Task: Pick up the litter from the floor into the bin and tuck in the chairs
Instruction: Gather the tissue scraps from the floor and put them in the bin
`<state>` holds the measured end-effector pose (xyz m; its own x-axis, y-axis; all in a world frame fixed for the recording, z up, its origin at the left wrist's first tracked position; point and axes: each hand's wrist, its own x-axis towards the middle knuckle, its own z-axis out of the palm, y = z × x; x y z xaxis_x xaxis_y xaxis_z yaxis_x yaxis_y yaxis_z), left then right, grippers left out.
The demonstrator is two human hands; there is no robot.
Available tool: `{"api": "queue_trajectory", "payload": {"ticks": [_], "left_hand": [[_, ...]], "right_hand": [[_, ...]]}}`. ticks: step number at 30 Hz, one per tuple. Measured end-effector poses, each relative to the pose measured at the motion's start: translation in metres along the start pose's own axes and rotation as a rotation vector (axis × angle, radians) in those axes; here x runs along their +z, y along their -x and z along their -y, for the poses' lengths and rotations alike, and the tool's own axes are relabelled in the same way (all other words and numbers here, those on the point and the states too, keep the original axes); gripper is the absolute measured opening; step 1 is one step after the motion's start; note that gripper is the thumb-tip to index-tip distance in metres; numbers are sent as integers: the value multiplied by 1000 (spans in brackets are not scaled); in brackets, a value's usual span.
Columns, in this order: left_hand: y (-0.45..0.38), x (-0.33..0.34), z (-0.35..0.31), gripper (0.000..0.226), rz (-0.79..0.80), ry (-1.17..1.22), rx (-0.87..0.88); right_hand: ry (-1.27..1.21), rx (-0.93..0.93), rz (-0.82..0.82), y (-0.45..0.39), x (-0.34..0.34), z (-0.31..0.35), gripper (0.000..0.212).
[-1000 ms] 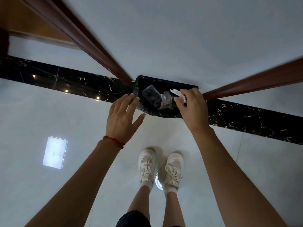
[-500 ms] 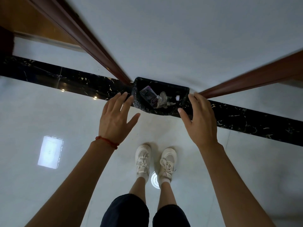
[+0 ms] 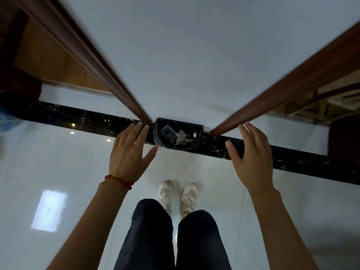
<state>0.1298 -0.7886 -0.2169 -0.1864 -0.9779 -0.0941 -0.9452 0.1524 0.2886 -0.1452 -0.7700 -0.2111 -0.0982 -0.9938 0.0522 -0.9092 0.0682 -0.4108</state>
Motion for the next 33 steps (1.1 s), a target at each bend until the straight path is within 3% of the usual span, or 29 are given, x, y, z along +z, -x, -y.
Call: {"api": "queue_trajectory", "payload": {"ticks": [7, 14, 25, 33], "left_hand": [[9, -65, -44, 54, -31, -9, 87], [5, -83, -69, 55, 18, -11, 225], [-61, -111, -61, 54, 135, -86, 639], [-54, -122, -112, 64, 272, -95, 979]], "right_hand": [[-3, 47, -32, 22, -68, 17, 47], [74, 138, -26, 46, -94, 18, 46], [119, 532, -195, 82, -99, 55, 50], [143, 878, -269, 154, -107, 91, 54]]}}
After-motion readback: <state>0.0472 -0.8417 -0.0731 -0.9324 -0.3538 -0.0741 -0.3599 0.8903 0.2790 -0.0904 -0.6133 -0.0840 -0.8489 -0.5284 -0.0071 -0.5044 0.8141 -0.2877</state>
